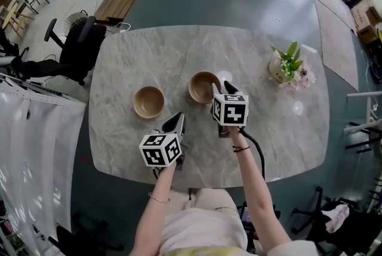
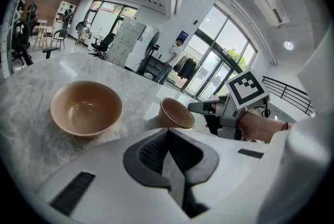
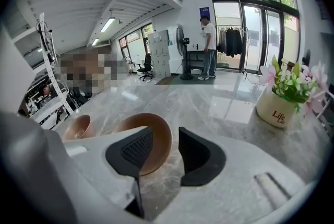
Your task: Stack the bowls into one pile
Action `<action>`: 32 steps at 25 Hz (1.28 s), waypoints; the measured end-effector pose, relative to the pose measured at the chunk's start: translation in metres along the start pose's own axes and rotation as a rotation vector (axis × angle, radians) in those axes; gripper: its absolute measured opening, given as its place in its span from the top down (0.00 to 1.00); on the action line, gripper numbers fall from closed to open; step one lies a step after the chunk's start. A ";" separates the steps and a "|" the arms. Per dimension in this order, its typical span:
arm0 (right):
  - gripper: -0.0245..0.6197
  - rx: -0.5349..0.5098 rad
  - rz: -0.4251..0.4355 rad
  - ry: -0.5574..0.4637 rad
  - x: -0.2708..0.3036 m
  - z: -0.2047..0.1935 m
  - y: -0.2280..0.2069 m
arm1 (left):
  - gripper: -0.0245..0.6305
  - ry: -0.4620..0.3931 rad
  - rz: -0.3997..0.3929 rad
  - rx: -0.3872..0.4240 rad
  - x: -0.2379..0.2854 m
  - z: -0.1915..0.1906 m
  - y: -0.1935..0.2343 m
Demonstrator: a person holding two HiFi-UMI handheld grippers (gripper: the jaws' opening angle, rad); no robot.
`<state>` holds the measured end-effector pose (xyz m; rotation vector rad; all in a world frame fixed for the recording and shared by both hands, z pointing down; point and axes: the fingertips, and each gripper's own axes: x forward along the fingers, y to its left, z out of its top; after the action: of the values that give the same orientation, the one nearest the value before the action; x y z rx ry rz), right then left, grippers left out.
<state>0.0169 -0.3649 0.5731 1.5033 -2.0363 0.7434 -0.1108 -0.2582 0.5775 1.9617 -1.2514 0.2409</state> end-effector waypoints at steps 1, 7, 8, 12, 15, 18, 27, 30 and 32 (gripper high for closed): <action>0.75 0.005 0.004 -0.002 -0.002 -0.001 0.000 | 0.96 -0.002 -0.001 0.001 -0.001 0.000 -0.001; 0.75 0.063 0.052 -0.023 -0.016 -0.002 0.003 | 0.96 -0.028 0.001 0.013 -0.011 0.005 -0.004; 0.75 0.060 0.052 -0.021 -0.019 -0.002 0.004 | 0.96 -0.034 0.005 0.014 -0.014 0.007 -0.004; 0.78 0.025 0.071 -0.021 -0.031 -0.007 0.012 | 0.96 -0.062 0.029 0.016 -0.028 0.010 0.000; 0.88 -0.020 0.083 -0.026 -0.040 -0.011 0.019 | 0.96 -0.085 0.045 0.020 -0.038 0.012 0.001; 0.95 -0.049 0.099 -0.028 -0.048 -0.017 0.026 | 0.96 -0.107 0.060 0.025 -0.049 0.012 0.002; 0.95 -0.025 0.225 -0.029 -0.061 -0.030 0.065 | 0.96 -0.178 0.130 -0.003 -0.090 0.009 0.017; 0.95 0.006 0.308 -0.046 -0.061 -0.028 0.089 | 0.96 -0.201 0.161 -0.022 -0.103 0.011 0.031; 0.95 0.014 0.358 -0.052 -0.058 -0.027 0.107 | 0.96 -0.212 0.182 -0.034 -0.112 0.014 0.043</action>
<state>-0.0690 -0.2807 0.5396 1.1878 -2.3767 0.8617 -0.2058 -0.1998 0.5308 1.8830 -1.5636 0.1024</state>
